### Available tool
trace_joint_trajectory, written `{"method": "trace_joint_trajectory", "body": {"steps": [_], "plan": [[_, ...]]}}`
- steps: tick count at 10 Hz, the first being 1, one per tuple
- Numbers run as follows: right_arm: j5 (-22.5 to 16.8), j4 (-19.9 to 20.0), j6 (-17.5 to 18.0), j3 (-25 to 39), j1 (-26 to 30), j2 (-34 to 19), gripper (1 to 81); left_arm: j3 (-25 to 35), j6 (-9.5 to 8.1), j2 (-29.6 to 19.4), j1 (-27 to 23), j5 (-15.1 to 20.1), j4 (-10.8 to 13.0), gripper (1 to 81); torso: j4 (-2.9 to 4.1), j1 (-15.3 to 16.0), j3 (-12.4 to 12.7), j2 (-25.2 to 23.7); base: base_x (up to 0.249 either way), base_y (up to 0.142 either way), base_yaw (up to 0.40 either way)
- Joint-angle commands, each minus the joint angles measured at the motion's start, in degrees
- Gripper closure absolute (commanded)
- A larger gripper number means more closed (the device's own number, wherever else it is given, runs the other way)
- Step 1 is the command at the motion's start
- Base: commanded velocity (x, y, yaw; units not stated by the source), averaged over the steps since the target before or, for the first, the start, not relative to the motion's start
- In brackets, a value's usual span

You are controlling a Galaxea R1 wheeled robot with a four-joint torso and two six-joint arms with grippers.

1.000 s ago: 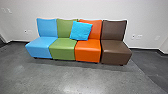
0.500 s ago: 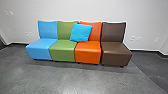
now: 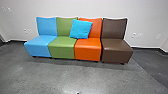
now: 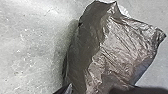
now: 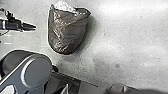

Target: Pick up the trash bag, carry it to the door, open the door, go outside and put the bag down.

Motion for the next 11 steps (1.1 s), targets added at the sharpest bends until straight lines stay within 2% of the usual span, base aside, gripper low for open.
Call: {"method": "trace_joint_trajectory", "body": {"steps": [1, 4, 5, 8, 10, 11], "plan": [[-14.9, 1.6, 5.0, 6.6, 14.5, -7.9, 1.0, -0.1, -0.59, 0.6, -9.9, 3.7, -0.9, 1.0, 0.00, 3.6, 0.0, -5.6, 0.000, 0.000, 0.000], [-15.0, 1.4, 5.5, 6.5, 14.0, -7.5, 1.0, -0.6, -0.68, 4.6, -10.3, 3.7, -0.8, 1.0, 0.00, 7.3, 0.0, -11.5, 0.000, 0.000, 0.000], [-15.0, 1.4, 5.5, 6.5, 13.8, -7.4, 1.0, -1.3, -0.68, 6.0, -9.8, 3.7, -0.5, 1.0, 0.00, 8.5, -4.1, -13.5, 0.000, 0.000, 0.000], [-15.0, 1.4, 6.1, 6.8, 14.3, -6.8, 1.0, -3.7, -0.50, 8.7, -8.6, 3.8, -0.3, 1.0, 0.00, 11.7, -7.1, -18.5, 0.000, 0.000, 0.000], [-15.3, 1.3, 6.2, 6.9, 14.0, -4.8, 1.0, -3.8, -0.42, 8.4, -8.2, 3.7, -0.3, 1.0, 0.00, 14.1, -10.8, -22.4, 0.000, 0.000, 0.000], [-16.4, 1.3, 6.5, 6.6, 14.0, -3.5, 1.0, -3.9, -0.33, 8.3, -8.1, 3.7, -0.4, 1.0, 0.00, 15.3, -7.3, -24.4, 0.000, 0.000, 0.000]]}}
